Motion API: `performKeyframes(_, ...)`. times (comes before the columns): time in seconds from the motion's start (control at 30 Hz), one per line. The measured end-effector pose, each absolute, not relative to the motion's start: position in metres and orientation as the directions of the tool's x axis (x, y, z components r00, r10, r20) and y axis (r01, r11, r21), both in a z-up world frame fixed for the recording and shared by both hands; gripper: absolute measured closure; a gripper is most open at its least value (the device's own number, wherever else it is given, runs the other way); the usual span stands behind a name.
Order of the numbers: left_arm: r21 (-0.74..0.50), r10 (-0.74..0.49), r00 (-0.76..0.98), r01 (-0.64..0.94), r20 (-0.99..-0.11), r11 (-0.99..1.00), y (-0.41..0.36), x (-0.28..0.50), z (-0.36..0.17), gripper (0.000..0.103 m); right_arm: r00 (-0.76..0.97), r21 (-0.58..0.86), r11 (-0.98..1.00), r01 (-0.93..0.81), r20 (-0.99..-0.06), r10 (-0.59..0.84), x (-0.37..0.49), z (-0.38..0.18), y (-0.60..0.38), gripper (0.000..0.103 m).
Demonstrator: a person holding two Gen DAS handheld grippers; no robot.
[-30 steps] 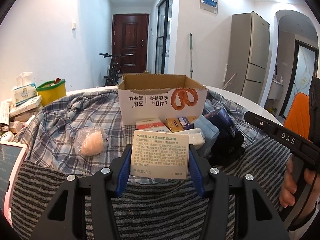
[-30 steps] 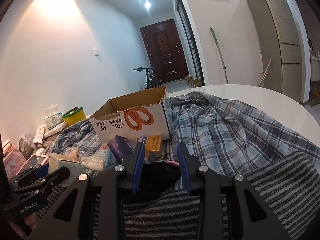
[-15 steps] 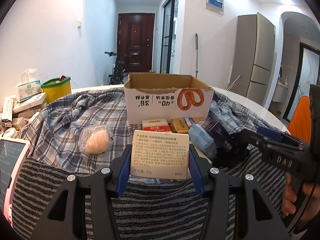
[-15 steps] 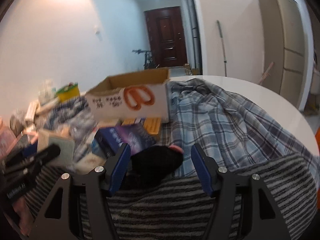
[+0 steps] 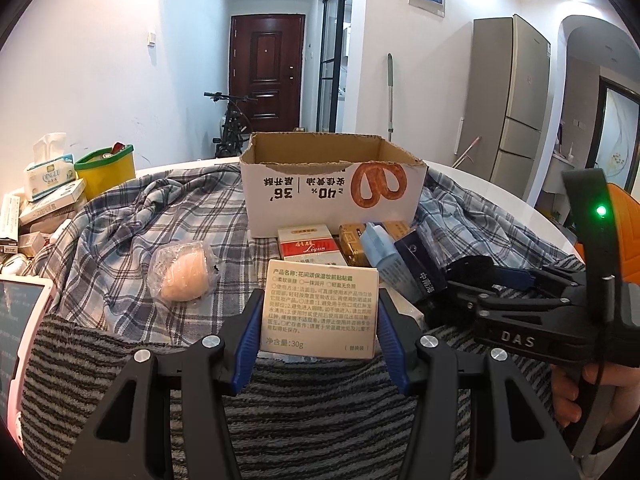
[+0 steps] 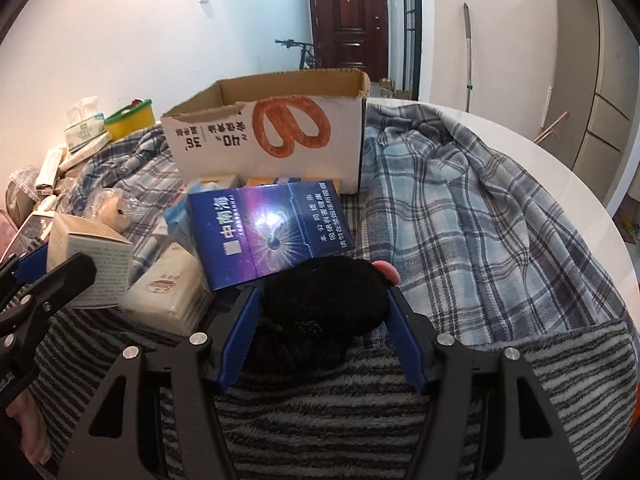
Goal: Organize objects
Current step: 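Lift the cream box with the left tool while the right tool reaches toward the purple box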
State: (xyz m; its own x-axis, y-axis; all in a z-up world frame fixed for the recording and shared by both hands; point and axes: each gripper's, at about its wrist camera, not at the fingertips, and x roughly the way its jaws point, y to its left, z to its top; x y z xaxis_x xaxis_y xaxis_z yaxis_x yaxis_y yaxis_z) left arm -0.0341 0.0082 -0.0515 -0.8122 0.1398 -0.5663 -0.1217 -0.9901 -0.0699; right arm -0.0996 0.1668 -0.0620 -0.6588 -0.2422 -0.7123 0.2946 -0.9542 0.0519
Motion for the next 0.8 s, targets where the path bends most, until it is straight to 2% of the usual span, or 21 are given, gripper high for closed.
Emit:
performKeyframes(0.1, -0.078, 0.144, -0.808, -0.121, -0.571, -0.99, 0.006, -0.037, -0.052, 0.048, -0.665, 0.07, -0.959, 0.276, -0.706, -0.243, -0.103, -0.061, 0.17, 0.048)
performKeyframes(0.27, -0.102, 0.152, -0.785, -0.113, -0.601, -0.988, 0.004, -0.046, -0.055, 0.048, -0.63, 0.184, -0.936, 0.299, -0.699, -0.338, -0.114, -0.062, 0.176, 0.056)
performKeyframes(0.5, -0.145, 0.144, -0.778, -0.068, -0.612, -0.987, -0.006, -0.059, -0.054, 0.048, -0.627, 0.384, -0.883, 0.27, -0.625, -0.464, -0.142, -0.061, 0.197, 0.057)
performKeyframes(0.63, -0.143, 0.154, -0.784, -0.084, -0.602, -0.986, -0.003, -0.065, -0.051, 0.048, -0.635, 0.35, -0.896, 0.273, -0.634, -0.441, -0.154, -0.055, 0.191, 0.057)
performKeyframes(0.8, -0.085, 0.095, -0.817, -0.056, -0.569, -0.995, 0.003, -0.066, -0.043, 0.048, -0.67, 0.269, -0.91, 0.315, -0.616, -0.414, -0.15, -0.047, 0.18, 0.057)
